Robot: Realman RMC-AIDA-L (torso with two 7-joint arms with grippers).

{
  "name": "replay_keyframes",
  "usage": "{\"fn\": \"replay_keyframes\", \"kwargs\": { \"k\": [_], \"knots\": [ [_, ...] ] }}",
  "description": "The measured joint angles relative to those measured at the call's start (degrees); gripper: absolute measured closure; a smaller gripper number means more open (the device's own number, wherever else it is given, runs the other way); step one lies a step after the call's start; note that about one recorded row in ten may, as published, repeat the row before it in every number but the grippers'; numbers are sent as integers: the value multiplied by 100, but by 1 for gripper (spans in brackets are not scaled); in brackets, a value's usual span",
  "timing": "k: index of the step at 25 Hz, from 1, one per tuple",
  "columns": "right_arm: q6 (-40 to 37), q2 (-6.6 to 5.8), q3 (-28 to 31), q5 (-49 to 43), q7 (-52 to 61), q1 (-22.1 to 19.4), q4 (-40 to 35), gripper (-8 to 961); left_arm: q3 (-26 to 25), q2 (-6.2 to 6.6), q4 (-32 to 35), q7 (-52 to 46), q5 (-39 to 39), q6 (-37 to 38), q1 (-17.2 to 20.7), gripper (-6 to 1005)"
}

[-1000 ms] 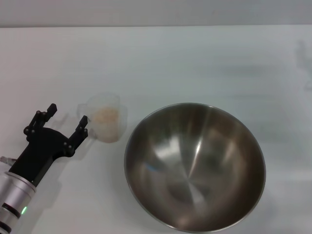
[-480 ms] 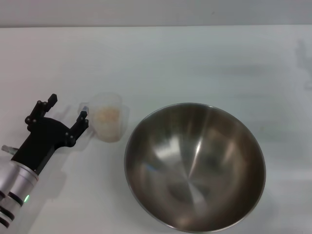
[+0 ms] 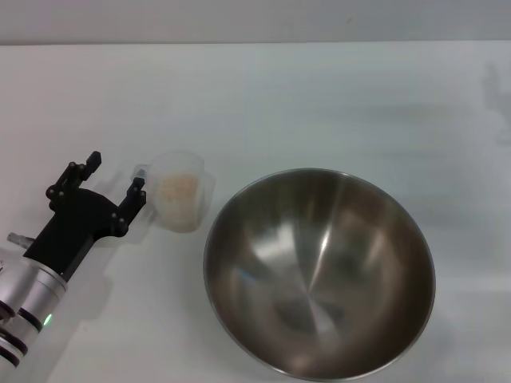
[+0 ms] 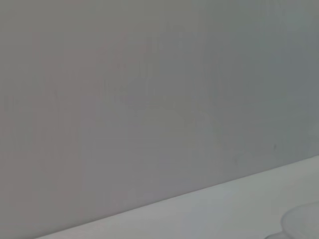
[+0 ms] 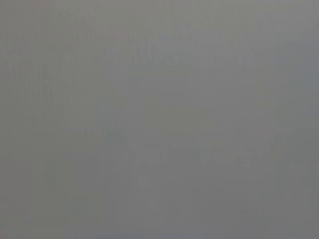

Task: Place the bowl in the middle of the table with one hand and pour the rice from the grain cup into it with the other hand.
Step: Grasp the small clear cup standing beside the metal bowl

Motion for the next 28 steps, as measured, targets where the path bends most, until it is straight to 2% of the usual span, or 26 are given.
{"fn": "replay_keyframes", "kwargs": {
  "k": [2, 7, 11, 18, 23, 28],
  "knots": [
    [3, 0, 1, 0, -1, 7, 0, 522, 0, 0, -9, 11, -2, 0, 8, 202],
    [4, 0, 2, 0, -1, 18, 0, 522, 0, 0, -15, 12, -4, -19, -9, 393],
    [-21, 0, 2, 0, -1, 16, 0, 522, 11, 0, -47, 13, -4, -89, -33, 602],
    [-41, 0, 42, -12, -1, -3, -3, 522, 21, 0, -154, 9, -4, -170, -39, 866],
    [-44, 0, 51, -11, -1, -10, -3, 522, 8, 0, -233, 8, -4, -165, -46, 980],
    [-48, 0, 57, -5, -1, -19, -1, 522, -1, 1, -261, 283, -4, 243, -50, 982]
  ]
}}
